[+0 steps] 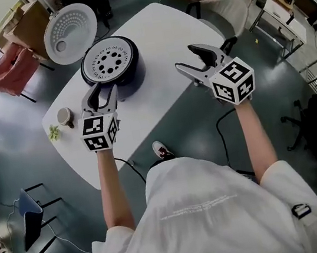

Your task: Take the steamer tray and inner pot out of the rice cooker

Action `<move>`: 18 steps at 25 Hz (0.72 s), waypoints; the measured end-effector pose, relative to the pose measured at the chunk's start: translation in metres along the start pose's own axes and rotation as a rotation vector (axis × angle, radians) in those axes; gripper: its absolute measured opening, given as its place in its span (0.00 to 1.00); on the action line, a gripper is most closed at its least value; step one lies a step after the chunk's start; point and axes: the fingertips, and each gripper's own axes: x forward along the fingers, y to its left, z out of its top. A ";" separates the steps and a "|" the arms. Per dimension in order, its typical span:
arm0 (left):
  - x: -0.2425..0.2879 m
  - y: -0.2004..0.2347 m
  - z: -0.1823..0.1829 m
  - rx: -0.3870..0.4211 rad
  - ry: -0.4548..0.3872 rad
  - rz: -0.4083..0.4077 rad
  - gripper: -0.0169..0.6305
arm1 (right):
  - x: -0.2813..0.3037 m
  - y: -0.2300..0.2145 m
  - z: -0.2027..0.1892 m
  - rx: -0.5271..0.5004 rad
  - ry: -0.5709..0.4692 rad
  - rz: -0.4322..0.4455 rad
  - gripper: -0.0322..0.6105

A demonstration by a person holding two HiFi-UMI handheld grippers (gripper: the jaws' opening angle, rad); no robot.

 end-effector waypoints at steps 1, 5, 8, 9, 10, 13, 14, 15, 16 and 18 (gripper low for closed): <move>0.007 0.008 0.000 -0.005 -0.002 0.003 0.33 | 0.011 -0.004 0.003 -0.004 0.004 0.005 0.52; 0.026 0.036 -0.006 -0.036 0.013 0.022 0.33 | 0.048 -0.018 0.009 -0.005 0.028 -0.011 0.52; 0.033 0.053 -0.017 -0.065 0.029 0.042 0.33 | 0.071 -0.026 0.007 0.006 0.055 -0.028 0.52; 0.035 0.057 -0.020 -0.073 0.033 0.048 0.33 | 0.078 -0.027 0.005 0.008 0.066 -0.025 0.51; 0.036 0.060 -0.023 -0.081 0.038 0.054 0.33 | 0.084 -0.029 0.004 0.008 0.077 -0.019 0.51; 0.041 0.066 -0.030 -0.097 0.054 0.074 0.33 | 0.102 -0.033 0.003 0.000 0.100 0.009 0.51; 0.041 0.069 -0.032 -0.103 0.057 0.084 0.33 | 0.110 -0.035 0.004 -0.001 0.103 0.022 0.50; 0.042 0.072 -0.033 -0.109 0.060 0.096 0.33 | 0.118 -0.036 0.005 -0.001 0.107 0.035 0.47; 0.041 0.077 -0.035 -0.115 0.063 0.110 0.33 | 0.126 -0.036 0.006 -0.002 0.110 0.050 0.47; 0.040 0.087 -0.038 -0.126 0.070 0.143 0.33 | 0.145 -0.037 0.007 -0.009 0.121 0.089 0.47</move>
